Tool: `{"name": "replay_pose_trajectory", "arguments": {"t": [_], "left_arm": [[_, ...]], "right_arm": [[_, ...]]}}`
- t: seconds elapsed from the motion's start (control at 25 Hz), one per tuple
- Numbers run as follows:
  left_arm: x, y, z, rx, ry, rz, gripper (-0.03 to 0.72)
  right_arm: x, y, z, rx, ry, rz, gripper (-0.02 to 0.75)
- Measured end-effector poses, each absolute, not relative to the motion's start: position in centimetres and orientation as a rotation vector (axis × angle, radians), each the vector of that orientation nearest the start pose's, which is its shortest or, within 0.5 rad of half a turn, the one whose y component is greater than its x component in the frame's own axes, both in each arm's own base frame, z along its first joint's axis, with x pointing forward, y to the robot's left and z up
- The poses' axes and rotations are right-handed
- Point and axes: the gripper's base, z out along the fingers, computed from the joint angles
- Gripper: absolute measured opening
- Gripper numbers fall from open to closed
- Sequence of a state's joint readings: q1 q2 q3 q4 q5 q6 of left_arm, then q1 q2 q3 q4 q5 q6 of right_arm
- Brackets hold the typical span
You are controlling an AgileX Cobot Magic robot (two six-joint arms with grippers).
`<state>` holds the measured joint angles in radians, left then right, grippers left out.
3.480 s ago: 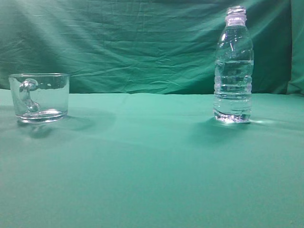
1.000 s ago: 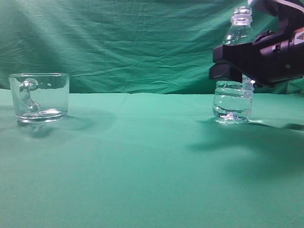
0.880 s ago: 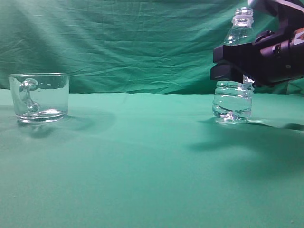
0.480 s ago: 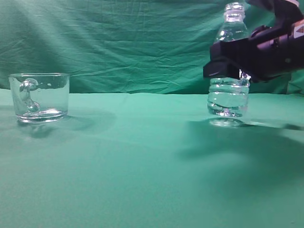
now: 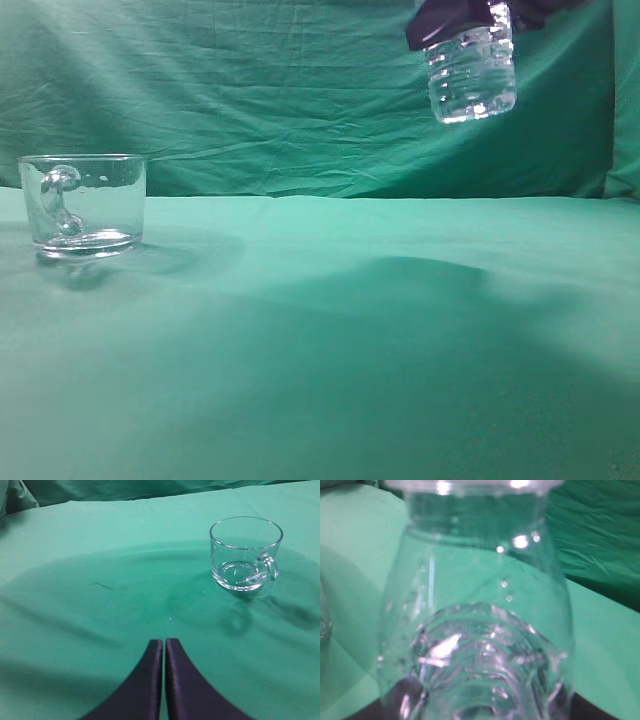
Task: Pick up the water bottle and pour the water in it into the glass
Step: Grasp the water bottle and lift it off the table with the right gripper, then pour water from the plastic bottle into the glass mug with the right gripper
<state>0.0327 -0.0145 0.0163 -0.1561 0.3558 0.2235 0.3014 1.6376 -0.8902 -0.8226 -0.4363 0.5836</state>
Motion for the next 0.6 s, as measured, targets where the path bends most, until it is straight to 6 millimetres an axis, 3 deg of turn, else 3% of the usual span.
{"name": "replay_pose_trajectory", "arguments": {"t": [0.36,0.6], "left_arm": [[5.3,-0.3,17.7,0.080,1.835,0.026,0.000],[5.3,-0.3,17.7,0.080,1.835,0.026,0.000]], "right_arm": [[33.4,19.5,28.0,-0.940,1.759,0.049,0.319],[34.7,23.4,26.5,-1.044,1.732,0.017,0.319]]}}
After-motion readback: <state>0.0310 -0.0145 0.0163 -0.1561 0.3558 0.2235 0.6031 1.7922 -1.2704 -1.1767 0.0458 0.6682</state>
